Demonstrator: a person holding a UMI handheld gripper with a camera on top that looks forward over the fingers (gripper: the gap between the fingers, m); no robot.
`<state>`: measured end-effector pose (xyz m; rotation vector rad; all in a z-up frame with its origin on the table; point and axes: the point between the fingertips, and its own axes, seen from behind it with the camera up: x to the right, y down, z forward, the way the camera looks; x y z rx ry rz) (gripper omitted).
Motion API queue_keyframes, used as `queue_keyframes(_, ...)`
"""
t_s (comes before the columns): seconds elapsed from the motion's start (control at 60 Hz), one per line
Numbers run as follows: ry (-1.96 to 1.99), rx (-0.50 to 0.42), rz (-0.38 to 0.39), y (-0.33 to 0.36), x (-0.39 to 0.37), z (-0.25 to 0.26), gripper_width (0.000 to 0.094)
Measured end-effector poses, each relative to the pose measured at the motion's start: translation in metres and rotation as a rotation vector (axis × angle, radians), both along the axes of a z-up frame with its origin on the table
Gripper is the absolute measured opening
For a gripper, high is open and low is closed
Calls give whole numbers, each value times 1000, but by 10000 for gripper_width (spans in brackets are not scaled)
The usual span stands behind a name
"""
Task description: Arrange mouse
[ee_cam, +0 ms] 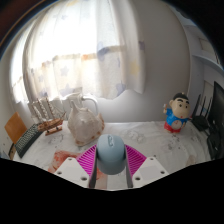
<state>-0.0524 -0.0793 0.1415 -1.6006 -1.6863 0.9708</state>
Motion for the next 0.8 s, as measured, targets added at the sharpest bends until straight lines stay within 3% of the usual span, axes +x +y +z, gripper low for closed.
queue_keyframes(0.183,-78,-14,-6,-107,19,-79,432)
queue_keyframes(0.3,-140,54,-11,-131,31,-132,433)
queue_keyframes(0.383,-170,74,-20,-135,38,-153,496)
queue_keyframes(0.45,-167,88,-29,-135,39,-152,554)
queue_keyframes(0.483,-185,91,-37,-134,41,-151,673)
queue_keyframes(0.517,-200,91,-48,-132,44,-146,854)
queue_keyframes(0.567,-211,94,-77,-125,49,-131,824)
queue_keyframes(0.667,-241,113,-131,-113,76,-83,856)
queue_keyframes(0.8,-259,71,-155,-112,139,-8,855)
